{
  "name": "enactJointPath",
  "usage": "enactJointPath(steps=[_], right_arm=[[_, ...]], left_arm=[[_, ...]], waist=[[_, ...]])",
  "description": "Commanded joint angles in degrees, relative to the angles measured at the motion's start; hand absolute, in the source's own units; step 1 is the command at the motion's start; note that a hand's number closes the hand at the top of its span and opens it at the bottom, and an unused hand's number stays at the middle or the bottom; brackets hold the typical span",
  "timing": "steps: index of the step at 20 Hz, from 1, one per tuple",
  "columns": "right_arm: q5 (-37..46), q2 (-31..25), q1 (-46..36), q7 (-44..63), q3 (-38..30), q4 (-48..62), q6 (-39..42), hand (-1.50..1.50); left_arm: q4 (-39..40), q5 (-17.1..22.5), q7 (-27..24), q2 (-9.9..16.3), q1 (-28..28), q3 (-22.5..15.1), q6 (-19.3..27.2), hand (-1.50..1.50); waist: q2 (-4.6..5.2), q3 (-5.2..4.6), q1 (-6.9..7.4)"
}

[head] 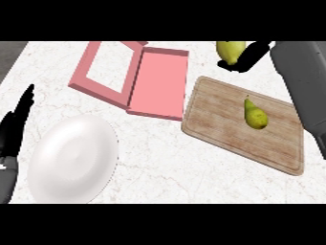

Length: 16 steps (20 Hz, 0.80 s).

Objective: Pick the lemon from the cutting board and place it in the cardboard box

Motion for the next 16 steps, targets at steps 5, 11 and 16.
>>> enactJointPath(steps=[5, 11, 16], right_arm=[[-1.59, 8.26, -11.75, 6.03, -2.76, 13.28, 0.68, 1.5], [-2.71, 14.95, -17.49, 13.53, -4.78, 19.48, -0.92, 1.5], [-1.99, 18.97, -18.07, 14.4, -4.55, 22.21, -4.13, 1.5]], left_arm=[[-2.94, 0.47, 1.72, 0.99, 1.2, 0.51, -1.58, 0.0], [-0.1, -0.84, 0.48, -0.4, -1.28, 0.4, 0.45, 0.0], [-1.46, 0.52, -0.59, 1.43, 1.01, 1.25, -2.36, 0.0]], waist=[[-0.28, -0.02, -0.4], [0.17, -0.08, -0.17], [0.2, -0.09, 0.16]])
